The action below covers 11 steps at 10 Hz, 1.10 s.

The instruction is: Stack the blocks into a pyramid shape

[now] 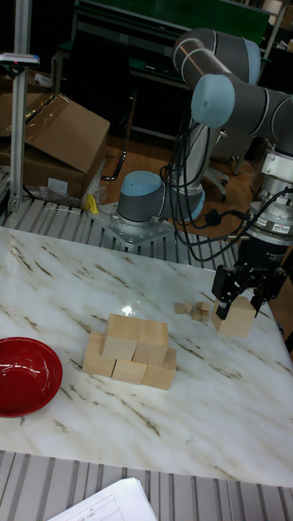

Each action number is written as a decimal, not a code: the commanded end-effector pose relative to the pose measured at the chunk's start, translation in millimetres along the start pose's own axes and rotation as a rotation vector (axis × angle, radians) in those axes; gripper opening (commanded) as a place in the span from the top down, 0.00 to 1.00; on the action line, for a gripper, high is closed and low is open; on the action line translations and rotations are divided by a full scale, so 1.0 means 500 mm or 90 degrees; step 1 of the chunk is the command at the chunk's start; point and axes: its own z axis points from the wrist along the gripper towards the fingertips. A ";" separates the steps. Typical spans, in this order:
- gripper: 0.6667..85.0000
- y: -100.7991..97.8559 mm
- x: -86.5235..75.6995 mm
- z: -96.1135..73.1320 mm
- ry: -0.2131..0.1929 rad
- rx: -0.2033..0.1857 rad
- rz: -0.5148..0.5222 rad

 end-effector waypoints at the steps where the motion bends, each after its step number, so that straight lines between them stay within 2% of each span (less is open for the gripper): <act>1: 1.00 -0.010 0.004 0.005 0.009 -0.009 0.020; 3: 1.00 -0.015 0.003 0.005 0.008 -0.002 0.114; 4: 1.00 -0.040 -0.003 0.004 -0.003 0.027 0.125; 5: 1.00 -0.048 -0.022 0.004 -0.028 0.034 0.140; 6: 1.00 -0.044 -0.034 0.003 -0.042 0.027 0.155; 8: 1.00 -0.046 -0.039 0.003 -0.049 0.029 0.171; 11: 1.00 -0.049 -0.058 0.001 -0.072 0.029 0.183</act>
